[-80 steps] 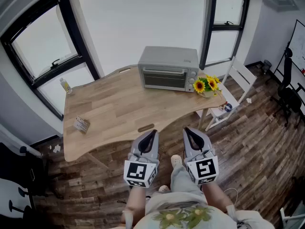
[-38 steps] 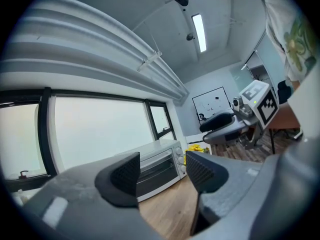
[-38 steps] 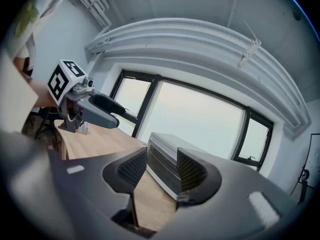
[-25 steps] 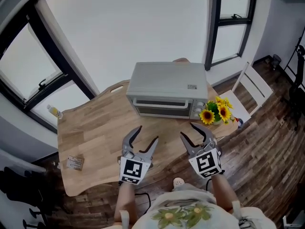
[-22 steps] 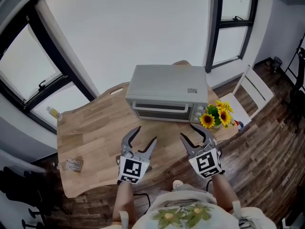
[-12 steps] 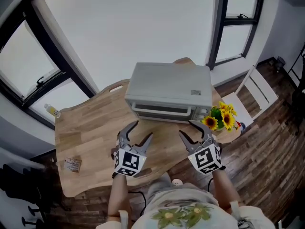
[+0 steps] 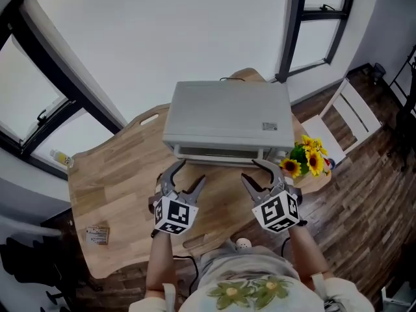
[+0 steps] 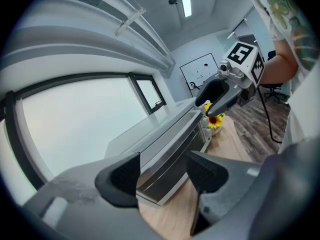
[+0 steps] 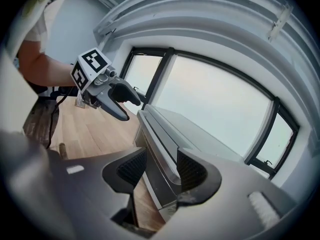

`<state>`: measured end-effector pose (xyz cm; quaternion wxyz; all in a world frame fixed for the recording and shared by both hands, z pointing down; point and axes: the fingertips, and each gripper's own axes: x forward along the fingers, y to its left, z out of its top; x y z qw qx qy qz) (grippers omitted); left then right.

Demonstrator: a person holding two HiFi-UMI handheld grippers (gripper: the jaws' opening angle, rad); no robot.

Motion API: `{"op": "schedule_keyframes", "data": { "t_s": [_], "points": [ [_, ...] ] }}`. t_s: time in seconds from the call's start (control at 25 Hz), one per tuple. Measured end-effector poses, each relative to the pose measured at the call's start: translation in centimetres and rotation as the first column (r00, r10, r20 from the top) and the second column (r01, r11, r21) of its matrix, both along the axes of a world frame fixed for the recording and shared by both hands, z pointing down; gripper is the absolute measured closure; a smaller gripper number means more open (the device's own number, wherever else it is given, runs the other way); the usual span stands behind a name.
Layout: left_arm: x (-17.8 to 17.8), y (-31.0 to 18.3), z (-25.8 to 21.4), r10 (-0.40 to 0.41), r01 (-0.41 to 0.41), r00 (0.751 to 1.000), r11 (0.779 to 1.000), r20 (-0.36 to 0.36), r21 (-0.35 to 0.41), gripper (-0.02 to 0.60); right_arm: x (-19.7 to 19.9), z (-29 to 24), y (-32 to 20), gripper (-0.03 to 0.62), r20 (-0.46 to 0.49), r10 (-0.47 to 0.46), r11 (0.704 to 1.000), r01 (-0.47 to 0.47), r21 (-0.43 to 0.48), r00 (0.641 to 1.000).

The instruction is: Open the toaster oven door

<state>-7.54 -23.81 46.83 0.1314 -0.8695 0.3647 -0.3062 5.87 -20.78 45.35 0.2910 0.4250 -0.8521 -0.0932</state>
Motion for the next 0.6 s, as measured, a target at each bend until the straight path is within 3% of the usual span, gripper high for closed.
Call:
{"op": "schedule_keyframes", "data": {
  "t_s": [0.36, 0.6],
  "points": [
    [0.7, -3.3, 2.1, 0.076, -0.071, 0.990, 0.996, 0.116, -0.051, 0.295, 0.1, 2.4, -2.2, 0.414, -0.059, -0.004, 0.998, 0.001, -0.062, 0.998],
    [1.0, -3.9, 3.5, 0.098, -0.086, 0.982, 0.993, 0.159, -0.082, 0.295, 0.1, 3.1, -2.8, 0.411, -0.133, -0.015, 0.999, 0.010, -0.039, 0.991]
  ]
}}
